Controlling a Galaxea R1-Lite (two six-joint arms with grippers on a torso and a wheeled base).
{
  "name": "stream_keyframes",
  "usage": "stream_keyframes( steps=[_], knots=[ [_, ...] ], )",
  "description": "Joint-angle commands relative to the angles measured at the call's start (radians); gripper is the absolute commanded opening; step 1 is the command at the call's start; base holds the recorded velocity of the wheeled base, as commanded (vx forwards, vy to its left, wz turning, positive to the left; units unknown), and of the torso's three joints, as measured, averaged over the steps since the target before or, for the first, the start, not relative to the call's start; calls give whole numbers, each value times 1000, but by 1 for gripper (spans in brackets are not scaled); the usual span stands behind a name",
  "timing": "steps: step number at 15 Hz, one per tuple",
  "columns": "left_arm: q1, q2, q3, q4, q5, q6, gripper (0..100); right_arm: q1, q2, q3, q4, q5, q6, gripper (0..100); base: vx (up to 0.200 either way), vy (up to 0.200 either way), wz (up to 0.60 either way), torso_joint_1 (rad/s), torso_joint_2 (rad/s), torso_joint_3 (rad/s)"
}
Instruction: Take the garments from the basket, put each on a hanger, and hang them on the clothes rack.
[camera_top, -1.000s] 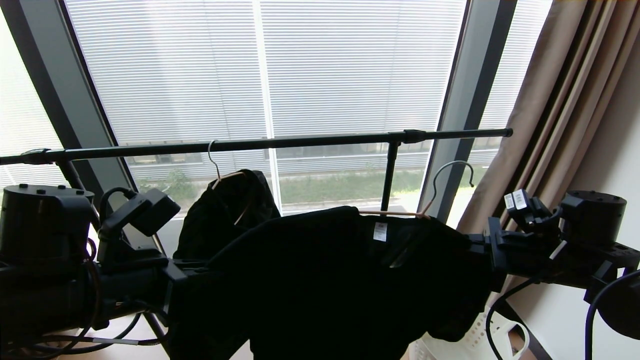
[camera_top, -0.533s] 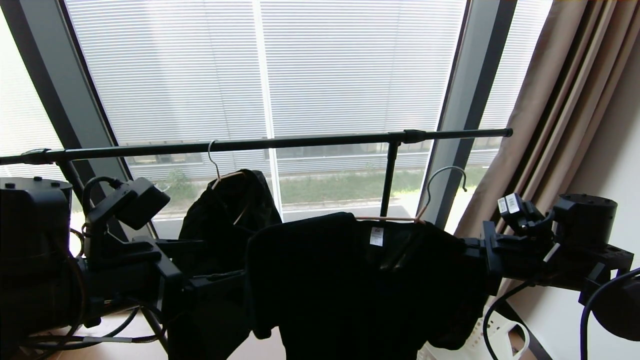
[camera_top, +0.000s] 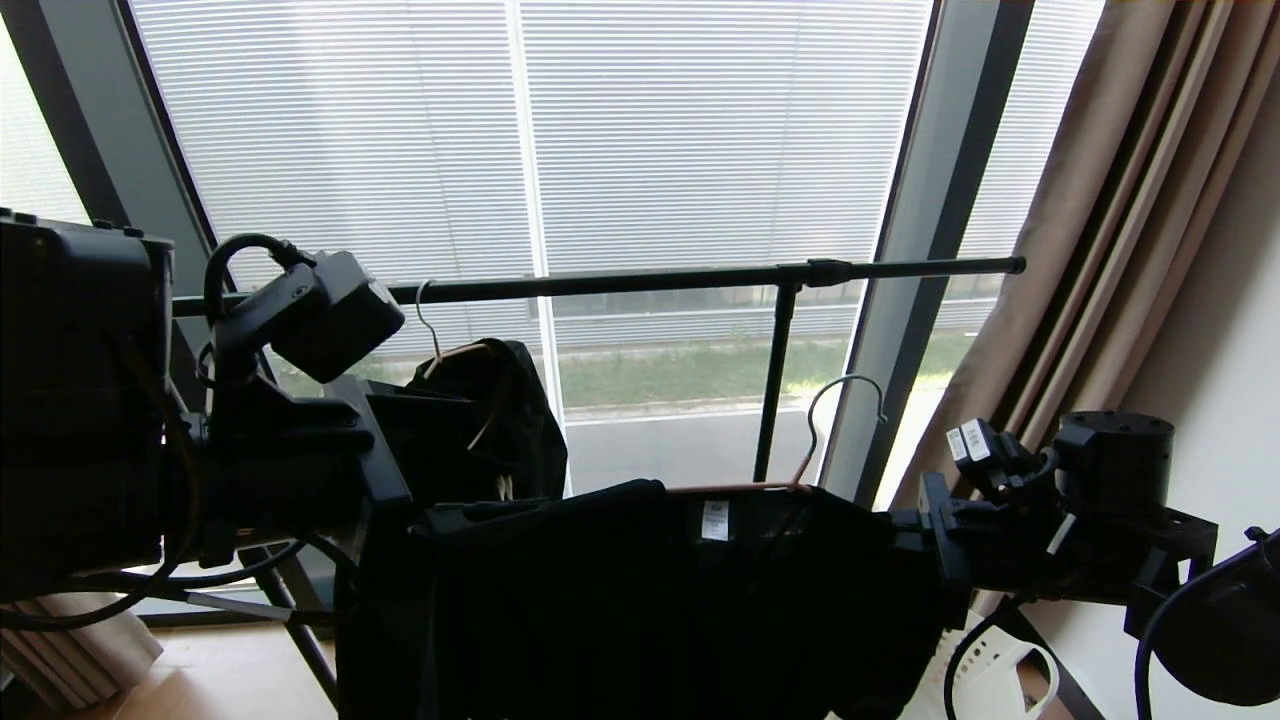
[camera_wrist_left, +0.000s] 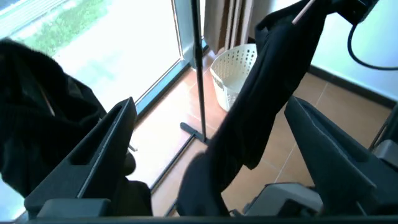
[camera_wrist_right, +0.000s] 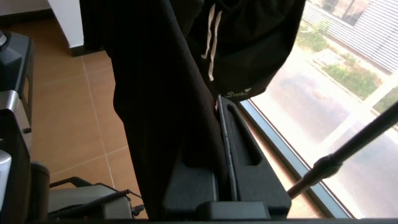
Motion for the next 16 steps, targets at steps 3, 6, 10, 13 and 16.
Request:
stream_keyframes(
  steps=[3,6,10,13,16],
  knots=[
    [-48,80,-19,17,-32,138,100,21,-5,6,-1,0,-1,0,0,0,0,0,0,0],
    [-103,122,-28,17,-46,149,100,23,-9,4,-1,0,-1,0,0,0,0,0,0,0],
    [-111,199,-55,12,-47,152,100,38,-18,14,-3,0,-1,0,0,0,0,0,0,0],
    [-116,206,-59,12,-47,151,100,39,-20,14,-3,0,-1,0,0,0,0,0,0,0],
    [-116,202,-55,12,-47,149,0,38,-18,12,-3,0,-1,0,0,0,0,0,0,0]
  ],
)
